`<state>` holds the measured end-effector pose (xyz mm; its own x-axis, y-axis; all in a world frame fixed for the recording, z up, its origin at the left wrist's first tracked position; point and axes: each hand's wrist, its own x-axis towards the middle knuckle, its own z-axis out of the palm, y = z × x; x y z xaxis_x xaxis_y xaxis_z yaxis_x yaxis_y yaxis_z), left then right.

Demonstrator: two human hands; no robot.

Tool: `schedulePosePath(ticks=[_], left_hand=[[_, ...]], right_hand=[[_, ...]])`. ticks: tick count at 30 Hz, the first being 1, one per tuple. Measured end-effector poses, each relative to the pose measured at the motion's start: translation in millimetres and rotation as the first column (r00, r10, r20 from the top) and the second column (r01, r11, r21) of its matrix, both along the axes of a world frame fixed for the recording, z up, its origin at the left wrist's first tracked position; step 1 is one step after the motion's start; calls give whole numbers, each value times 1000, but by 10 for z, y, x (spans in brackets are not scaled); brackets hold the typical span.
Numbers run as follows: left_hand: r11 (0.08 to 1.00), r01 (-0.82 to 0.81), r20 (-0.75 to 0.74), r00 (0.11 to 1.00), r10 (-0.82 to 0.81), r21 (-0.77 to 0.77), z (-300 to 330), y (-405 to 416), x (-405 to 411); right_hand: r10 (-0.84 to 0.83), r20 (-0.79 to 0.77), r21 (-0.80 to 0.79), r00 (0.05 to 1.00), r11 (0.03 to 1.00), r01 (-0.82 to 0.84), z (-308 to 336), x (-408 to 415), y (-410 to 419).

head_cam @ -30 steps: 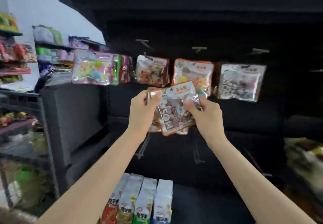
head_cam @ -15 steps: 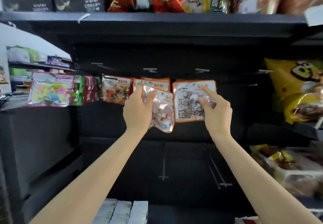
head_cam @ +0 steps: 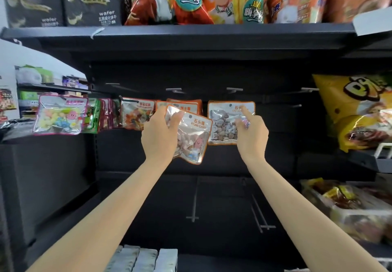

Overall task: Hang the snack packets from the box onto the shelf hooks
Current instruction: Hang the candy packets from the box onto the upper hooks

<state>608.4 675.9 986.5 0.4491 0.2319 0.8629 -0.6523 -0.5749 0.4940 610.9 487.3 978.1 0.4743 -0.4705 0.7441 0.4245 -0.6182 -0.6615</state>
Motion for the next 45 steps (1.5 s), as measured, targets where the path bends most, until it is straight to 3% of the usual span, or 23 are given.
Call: schedulePosePath(ticks=[9, 13, 15, 17, 19, 21, 23, 26, 28, 32, 45], left_hand=[[979, 178, -68, 980, -185, -94, 39, -84, 34], [972, 211, -95, 971, -220, -99, 56, -192, 21], [966, 232, -98, 965, -243, -112, 46, -232, 45], [956, 261, -94, 957, -274, -135, 33, -272, 87], [946, 282, -110, 947, -301, -161, 41, -339, 126], [927, 323, -118, 930, -348, -193, 72, -448, 152], [917, 352, -126, 917, -378, -186, 121, -572, 148], [896, 427, -90, 894, -439, -120, 181, -700, 93], [887, 461, -53, 886, -460, 9, 173, -725, 119], [909, 352, -96, 936, -339, 223, 149, -744, 215], [918, 316, -176, 944, -279, 240, 131, -829, 409]], right_hand=[[-104, -116, -184, 988, 980, 81, 56, 170, -57], [-280, -98, -335, 955, 913, 233, 12, 205, -44], [-311, -8, -347, 951, 892, 289, -15, 162, -59], [-183, 101, -256, 978, 945, 203, -41, 78, -94], [127, 99, -133, 987, 985, -113, -53, -51, -103], [449, 33, -52, 893, 893, -447, -50, -147, -85], [537, -5, -60, 844, 842, -536, -44, -149, -85], [442, 37, -54, 896, 897, -439, 7, -84, -156], [380, 53, -44, 923, 925, -378, 50, -42, -208], [279, 33, -57, 960, 959, -277, 100, 30, -235], [68, 41, -142, 997, 988, -62, 44, 143, -192]])
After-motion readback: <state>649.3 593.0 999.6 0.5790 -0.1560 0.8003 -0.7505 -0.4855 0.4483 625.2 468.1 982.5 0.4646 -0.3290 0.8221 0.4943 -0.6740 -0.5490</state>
